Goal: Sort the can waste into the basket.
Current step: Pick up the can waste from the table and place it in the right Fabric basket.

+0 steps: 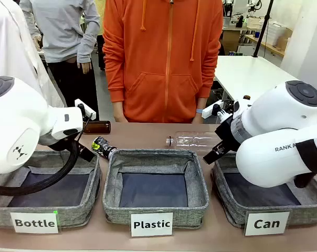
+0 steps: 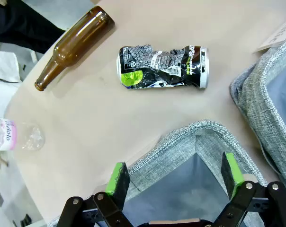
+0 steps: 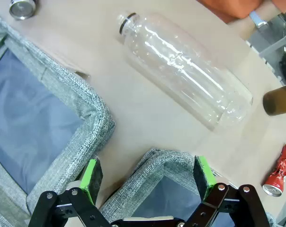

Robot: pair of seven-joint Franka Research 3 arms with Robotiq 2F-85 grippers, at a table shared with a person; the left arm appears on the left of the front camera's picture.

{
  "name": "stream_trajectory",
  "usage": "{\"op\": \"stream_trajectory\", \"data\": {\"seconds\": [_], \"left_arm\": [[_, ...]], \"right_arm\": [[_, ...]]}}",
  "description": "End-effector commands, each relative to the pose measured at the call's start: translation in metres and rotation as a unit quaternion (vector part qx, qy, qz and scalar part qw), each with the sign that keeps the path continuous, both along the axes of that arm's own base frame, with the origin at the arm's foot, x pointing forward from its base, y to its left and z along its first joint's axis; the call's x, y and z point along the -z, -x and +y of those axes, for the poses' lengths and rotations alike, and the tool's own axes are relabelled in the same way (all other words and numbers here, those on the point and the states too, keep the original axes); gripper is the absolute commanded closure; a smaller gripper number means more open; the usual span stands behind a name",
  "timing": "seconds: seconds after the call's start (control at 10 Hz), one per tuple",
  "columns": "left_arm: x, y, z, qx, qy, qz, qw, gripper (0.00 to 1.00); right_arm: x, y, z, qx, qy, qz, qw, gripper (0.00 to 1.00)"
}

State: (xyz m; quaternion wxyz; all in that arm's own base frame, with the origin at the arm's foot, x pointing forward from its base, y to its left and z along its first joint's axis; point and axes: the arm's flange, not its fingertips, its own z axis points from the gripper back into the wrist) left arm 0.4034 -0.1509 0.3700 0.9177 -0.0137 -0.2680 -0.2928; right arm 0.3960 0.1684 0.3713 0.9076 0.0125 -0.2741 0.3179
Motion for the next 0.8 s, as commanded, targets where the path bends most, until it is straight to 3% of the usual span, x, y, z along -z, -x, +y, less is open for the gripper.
{"op": "stream_trajectory", "data": {"seconds": [0.0, 0.7], "left_arm": [[-0.0001, 0.0, 0.0, 0.0, 0.0, 0.0, 1.0, 0.0], [-0.0001, 0.0, 0.0, 0.0, 0.0, 0.0, 1.0, 0.0]], "right_arm": [[0.0, 0.0, 0.0, 0.0, 0.0, 0.0, 1.0, 0.0], [0.0, 0.0, 0.0, 0.0, 0.0, 0.0, 1.0, 0.0]]}}
